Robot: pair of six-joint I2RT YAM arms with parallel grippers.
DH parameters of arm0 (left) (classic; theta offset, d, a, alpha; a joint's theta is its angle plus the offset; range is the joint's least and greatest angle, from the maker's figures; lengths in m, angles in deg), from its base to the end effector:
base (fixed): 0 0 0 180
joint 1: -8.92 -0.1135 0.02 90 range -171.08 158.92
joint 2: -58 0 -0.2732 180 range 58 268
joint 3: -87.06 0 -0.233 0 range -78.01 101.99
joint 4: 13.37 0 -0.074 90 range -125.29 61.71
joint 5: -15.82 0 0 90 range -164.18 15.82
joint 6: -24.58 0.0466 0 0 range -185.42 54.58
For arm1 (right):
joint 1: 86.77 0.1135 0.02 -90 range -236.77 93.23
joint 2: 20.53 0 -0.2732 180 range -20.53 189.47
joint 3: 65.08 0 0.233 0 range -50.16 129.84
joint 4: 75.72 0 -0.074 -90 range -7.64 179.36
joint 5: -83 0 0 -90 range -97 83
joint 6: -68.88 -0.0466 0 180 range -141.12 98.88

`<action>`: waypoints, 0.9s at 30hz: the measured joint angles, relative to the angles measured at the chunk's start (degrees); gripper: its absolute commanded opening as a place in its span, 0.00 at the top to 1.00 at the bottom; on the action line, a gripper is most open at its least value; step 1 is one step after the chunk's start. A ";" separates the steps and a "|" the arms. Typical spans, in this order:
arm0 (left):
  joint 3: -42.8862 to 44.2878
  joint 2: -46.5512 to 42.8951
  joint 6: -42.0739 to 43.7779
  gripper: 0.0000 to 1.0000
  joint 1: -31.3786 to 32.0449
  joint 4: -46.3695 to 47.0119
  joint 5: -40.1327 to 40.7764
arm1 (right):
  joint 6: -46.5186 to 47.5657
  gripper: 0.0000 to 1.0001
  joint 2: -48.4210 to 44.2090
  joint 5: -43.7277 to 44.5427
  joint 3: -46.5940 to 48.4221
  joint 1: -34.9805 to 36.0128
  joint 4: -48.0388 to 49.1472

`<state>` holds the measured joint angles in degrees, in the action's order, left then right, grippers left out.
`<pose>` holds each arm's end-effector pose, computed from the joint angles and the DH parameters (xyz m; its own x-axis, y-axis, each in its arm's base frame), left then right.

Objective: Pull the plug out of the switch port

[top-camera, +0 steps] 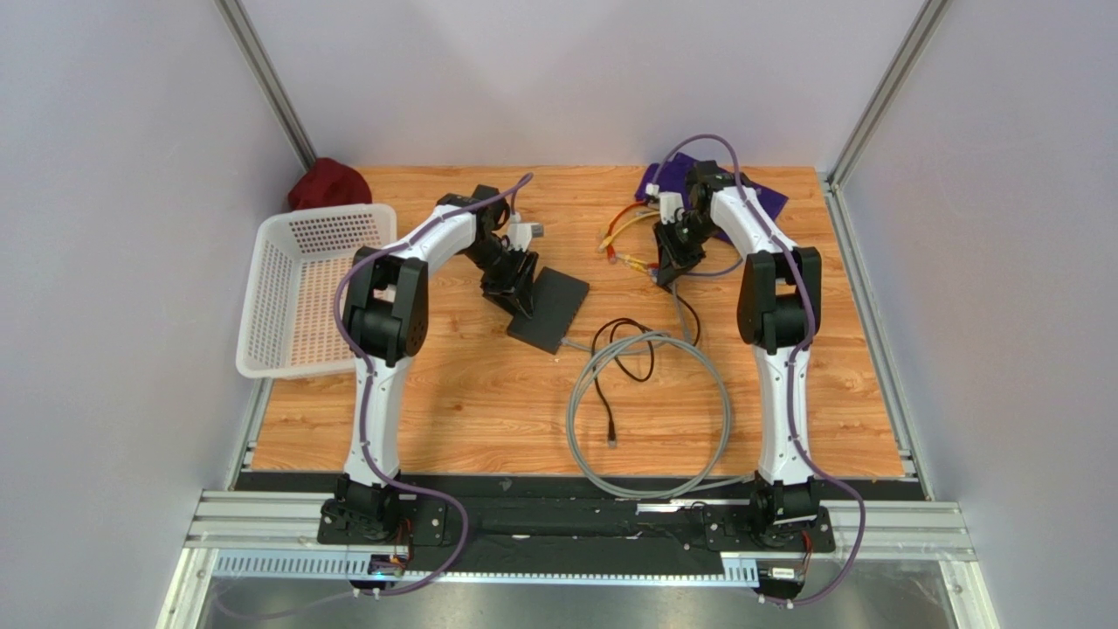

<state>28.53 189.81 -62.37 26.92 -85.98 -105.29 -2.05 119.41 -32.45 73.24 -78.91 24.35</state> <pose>0.4161 -0.1605 0.1623 -0.9252 0.3485 -0.1498 0.3746 0.7772 -0.5055 0.4718 0.0854 0.1679 -0.8653 -0.4173 -0.2778 -0.4960 0.7930 0.3537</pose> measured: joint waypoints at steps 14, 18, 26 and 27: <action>-0.22 -0.26 1.97 0.43 -0.02 0.13 -1.73 | -1.66 0.55 -6.58 -7.50 0.04 5.66 1.92; -1.68 -1.53 2.32 0.43 -0.02 0.09 -2.32 | -2.34 0.56 -8.07 -11.02 0.04 8.22 2.23; -9.62 -10.38 1.88 0.43 -2.23 1.01 -4.24 | -2.73 0.97 -7.67 -12.85 -3.67 12.02 2.08; -10.38 -11.34 1.70 0.43 -2.75 1.14 -4.44 | -3.02 0.99 -7.34 -12.28 -4.13 12.46 2.08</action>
<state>18.15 178.47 -60.66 24.16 -84.84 -109.73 -5.07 112.06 -44.73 69.10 -66.45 26.43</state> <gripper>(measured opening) 0.567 0.139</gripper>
